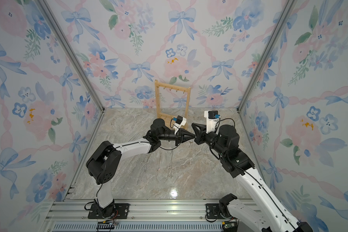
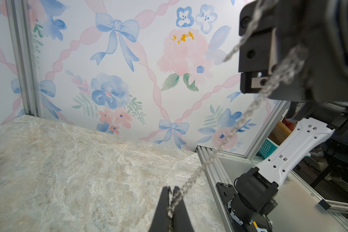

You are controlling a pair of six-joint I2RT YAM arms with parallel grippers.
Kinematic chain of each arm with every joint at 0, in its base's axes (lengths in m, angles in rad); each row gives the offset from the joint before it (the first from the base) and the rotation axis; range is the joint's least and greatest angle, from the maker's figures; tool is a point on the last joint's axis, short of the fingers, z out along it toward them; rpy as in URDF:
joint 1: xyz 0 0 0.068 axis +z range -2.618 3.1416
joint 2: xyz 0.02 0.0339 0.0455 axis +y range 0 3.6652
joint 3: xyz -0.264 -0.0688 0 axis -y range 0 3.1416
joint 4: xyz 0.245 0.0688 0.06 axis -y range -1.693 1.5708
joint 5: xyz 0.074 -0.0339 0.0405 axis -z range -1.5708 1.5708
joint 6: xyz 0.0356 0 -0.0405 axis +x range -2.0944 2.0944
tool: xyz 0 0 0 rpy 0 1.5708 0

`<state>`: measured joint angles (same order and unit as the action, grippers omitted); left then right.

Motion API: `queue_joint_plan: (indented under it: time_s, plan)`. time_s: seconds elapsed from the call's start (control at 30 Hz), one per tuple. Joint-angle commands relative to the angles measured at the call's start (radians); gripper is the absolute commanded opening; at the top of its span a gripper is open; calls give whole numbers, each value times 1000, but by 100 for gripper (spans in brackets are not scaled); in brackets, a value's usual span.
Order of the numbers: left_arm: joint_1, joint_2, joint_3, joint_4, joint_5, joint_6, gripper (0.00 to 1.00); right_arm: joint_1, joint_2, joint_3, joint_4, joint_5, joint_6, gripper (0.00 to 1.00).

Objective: Take the necklace off the jewelry display stand
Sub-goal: Place the necklace at the center of the board.

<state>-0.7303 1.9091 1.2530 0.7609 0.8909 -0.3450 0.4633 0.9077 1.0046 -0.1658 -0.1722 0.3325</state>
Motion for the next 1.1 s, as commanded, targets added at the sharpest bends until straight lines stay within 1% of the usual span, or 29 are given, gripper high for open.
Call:
queue_joint_plan:
  time_s: [0.0, 0.1, 0.3, 0.4, 0.57, 0.7, 0.83, 0.87, 1.07]
  plan:
    - [-23, -15, -25, -52, -80, 41, 0, -9, -37, -17, -28, 1, -8, 0]
    - [-42, -43, -67, -64, -110, 38, 0, -9, -58, -37, -49, 0, -8, 0]
    - [-90, -132, -214, -69, -237, 44, 0, 7, -107, -95, -73, 2, -6, 0]
    - [-132, -174, -286, -70, -315, 39, 0, 31, -127, -123, -89, 3, -13, 0]
    - [-213, -238, -409, -69, -450, 7, 0, 108, -162, -186, -110, 17, -24, 0]
    - [-273, -267, -494, -69, -525, -62, 0, 165, -188, -253, -103, 38, -11, 0]
    - [-338, -299, -561, -69, -624, -101, 0, 218, -216, -334, -82, 46, 23, 0]
    - [-355, -307, -608, -68, -652, -116, 0, 233, -223, -352, -80, 54, 28, 0]
    - [-447, -342, -708, -59, -806, -208, 0, 320, -263, -427, -111, 115, 46, 0]
